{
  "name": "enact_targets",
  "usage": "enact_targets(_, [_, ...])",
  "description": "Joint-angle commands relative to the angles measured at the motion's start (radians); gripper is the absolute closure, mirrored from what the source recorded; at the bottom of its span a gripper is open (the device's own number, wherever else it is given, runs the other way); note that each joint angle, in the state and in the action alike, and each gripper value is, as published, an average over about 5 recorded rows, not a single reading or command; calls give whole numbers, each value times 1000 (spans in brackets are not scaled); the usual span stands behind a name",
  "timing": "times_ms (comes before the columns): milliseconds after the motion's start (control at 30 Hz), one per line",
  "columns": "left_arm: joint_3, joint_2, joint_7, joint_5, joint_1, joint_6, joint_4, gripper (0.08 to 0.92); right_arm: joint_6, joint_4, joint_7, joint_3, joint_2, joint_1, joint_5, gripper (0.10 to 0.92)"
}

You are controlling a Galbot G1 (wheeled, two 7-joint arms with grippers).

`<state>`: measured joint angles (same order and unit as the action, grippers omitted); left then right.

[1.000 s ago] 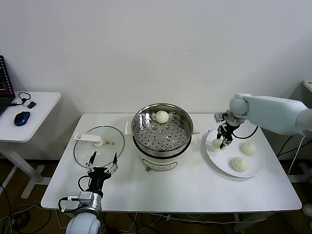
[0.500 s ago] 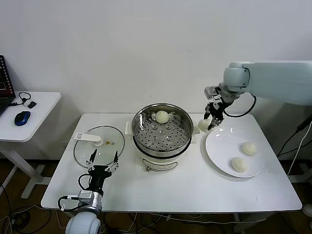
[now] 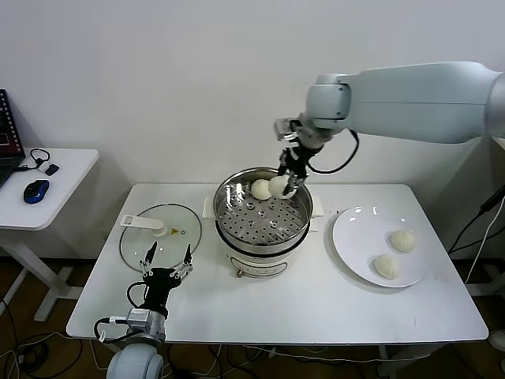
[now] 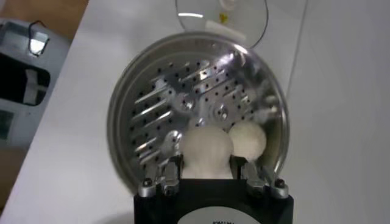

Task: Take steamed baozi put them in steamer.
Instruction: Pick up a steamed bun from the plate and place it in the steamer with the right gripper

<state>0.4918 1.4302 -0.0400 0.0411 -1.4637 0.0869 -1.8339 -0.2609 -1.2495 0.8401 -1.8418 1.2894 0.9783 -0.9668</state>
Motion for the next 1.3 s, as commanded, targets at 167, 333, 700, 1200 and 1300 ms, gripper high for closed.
enact_targets(167, [4, 0, 1, 9, 11, 1, 15, 177, -43, 217, -22, 93, 200, -220, 28, 467])
enact_targets(333, [6, -3, 1, 15, 17, 0, 18, 177, -41, 259, -12, 97, 218, -258, 54, 465])
enact_targets(700, [2, 1, 2, 17, 24, 0, 20, 177, -40, 315, -11, 108, 243, -318, 83, 453])
enact_targets(1200, [2, 0, 2, 18, 23, -1, 12, 177, -38, 312, 3, 102, 250, -304, 82, 366])
enact_targets(1300, [2, -1, 2, 18, 20, -1, 7, 177, -35, 304, 8, 105, 243, -288, 78, 280])
